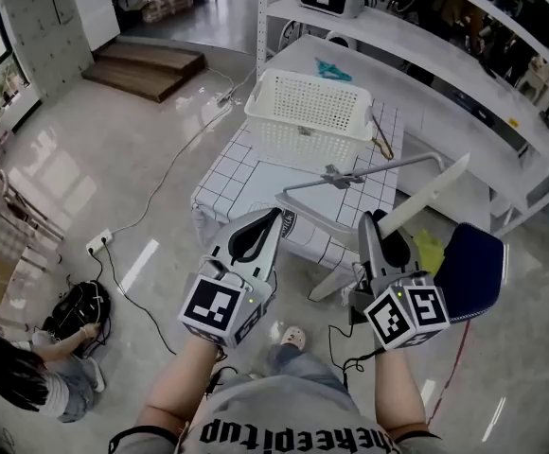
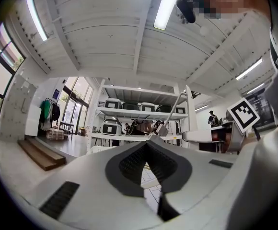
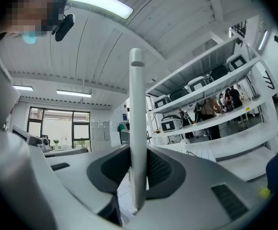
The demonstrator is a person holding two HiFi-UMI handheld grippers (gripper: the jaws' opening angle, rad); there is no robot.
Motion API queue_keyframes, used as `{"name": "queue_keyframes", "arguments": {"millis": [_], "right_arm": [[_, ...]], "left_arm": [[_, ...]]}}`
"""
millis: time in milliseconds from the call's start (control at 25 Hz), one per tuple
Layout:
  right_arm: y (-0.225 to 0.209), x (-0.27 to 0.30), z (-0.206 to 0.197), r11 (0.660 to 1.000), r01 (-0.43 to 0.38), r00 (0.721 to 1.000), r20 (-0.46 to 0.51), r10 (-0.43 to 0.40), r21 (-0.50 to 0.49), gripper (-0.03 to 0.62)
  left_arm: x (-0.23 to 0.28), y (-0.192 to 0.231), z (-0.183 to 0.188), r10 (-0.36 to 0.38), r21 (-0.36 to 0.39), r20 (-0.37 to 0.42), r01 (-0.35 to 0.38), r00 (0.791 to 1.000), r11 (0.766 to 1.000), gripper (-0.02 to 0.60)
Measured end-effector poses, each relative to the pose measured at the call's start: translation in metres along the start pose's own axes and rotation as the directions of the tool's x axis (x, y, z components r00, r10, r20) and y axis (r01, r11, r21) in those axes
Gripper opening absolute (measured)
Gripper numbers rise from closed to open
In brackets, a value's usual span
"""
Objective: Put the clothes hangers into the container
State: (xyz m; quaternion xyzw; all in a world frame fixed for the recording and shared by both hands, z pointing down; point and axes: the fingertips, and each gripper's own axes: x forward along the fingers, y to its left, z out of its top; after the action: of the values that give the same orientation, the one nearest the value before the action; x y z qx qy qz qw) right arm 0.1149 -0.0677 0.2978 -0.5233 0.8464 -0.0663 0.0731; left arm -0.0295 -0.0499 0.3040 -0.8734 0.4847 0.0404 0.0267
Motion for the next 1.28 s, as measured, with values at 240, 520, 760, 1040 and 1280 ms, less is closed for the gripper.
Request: {"name": "queue_keyframes", "arguments": {"millis": [240,520,760,1040,1280], "right_arm": [[-0.031,0.039,0.019,0.998,-0.056,0.998,0.02,0.056,0.001,0.091],[-0.052,0.069,0.036,0.993,-0.117,0.992,0.043,0.117,0.0,0.091],[-0.06,0.098,0.047,0.991,-0.134,0.989,0.061,0.134,-0.009,0.091],[-0.063,0.138,0.063,0.993,-0.116,0.989,0.089,0.119,-0.038,0.091],[-0.069,0.182,0.078,0.996,-0.06,0.99,0.122,0.067,-0.062,0.091]], "left_arm": [[0.046,0.009,0.001,0.041,0.016,0.013,-0.042,0.999,0.999,0.014],[0.075,0.014,-0.004,0.086,0.015,0.026,-0.086,0.996,0.996,0.014],[0.093,0.031,-0.008,0.092,0.014,0.012,-0.093,0.996,0.996,0.014],[0.125,0.058,-0.01,0.048,0.005,0.016,-0.048,0.999,0.999,0.014],[0.159,0.089,-0.007,-0.022,0.006,0.023,0.022,0.999,1.0,0.014]]}}
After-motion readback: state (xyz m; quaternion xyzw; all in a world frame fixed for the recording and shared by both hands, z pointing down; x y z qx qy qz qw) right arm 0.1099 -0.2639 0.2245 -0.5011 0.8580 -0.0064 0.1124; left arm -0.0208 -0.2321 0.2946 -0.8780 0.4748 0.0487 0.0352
